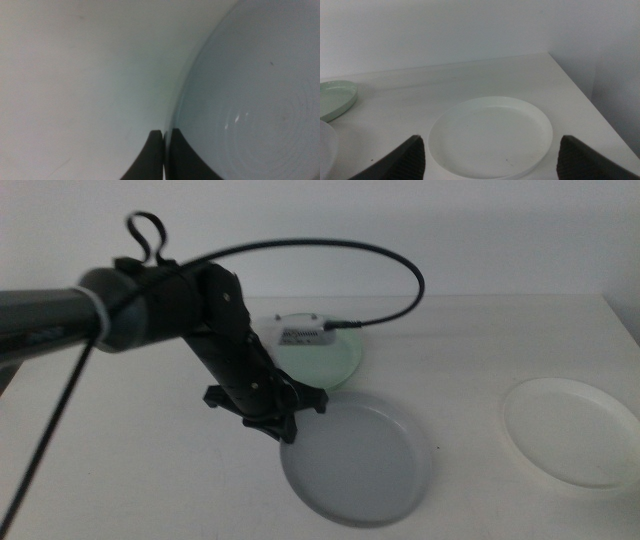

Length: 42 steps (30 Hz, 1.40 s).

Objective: Stack the three bowls on top of each other.

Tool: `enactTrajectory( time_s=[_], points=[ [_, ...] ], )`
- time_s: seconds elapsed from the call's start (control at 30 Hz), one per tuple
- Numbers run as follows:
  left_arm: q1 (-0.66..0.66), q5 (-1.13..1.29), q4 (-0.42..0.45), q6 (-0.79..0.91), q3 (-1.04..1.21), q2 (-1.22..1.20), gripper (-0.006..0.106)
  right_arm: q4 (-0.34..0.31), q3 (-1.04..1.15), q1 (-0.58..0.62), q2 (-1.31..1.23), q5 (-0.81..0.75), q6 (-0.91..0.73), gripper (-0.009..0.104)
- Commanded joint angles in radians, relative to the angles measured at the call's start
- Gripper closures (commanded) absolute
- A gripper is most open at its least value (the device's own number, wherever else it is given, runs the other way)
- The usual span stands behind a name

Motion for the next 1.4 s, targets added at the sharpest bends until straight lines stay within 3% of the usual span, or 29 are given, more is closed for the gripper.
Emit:
enactTrajectory(
  time_s=[0.0,0.23,0.37,0.47,0.6,0.7,0.73,1.07,1.13,1.37],
  points=[
    [-0.018,-0.049,-0.039,-0.013,-0.033,-0.022,0.106,-0.006,-0.008,-0.006,-0.027,-0.078,-0.005,-0.001],
    [-0.017,-0.079,-0.03,-0.007,-0.033,0.035,0.105,-0.006,-0.008,-0.006,-0.027,-0.078,-0.005,-0.001],
    [-0.016,-0.094,-0.022,-0.006,-0.033,0.04,0.094,-0.006,-0.008,-0.006,-0.027,-0.078,-0.005,-0.001],
    [-0.016,-0.09,-0.014,0.0,-0.033,0.04,0.076,-0.006,-0.008,-0.006,-0.027,-0.078,-0.005,-0.001],
    [-0.016,-0.062,-0.003,0.019,-0.033,0.031,0.04,-0.006,-0.008,-0.006,-0.027,-0.078,-0.005,-0.001],
    [-0.016,-0.034,0.054,-0.009,-0.054,-0.008,0.013,-0.006,-0.008,-0.006,-0.027,-0.078,-0.005,-0.001],
    [-0.016,-0.019,0.082,-0.028,-0.067,-0.026,0.01,-0.006,-0.008,-0.006,-0.027,-0.078,-0.005,-0.001],
    [-0.009,0.118,0.47,-0.282,-0.342,-0.132,0.01,-0.006,-0.008,-0.006,-0.027,-0.078,-0.005,-0.001],
    [0.017,0.132,0.484,-0.298,-0.394,-0.121,0.01,-0.006,-0.008,-0.006,-0.027,-0.078,-0.005,-0.001],
    [0.135,0.133,0.375,-0.22,-0.553,-0.027,0.01,-0.006,-0.008,-0.006,-0.027,-0.077,-0.005,-0.001]
  ],
)
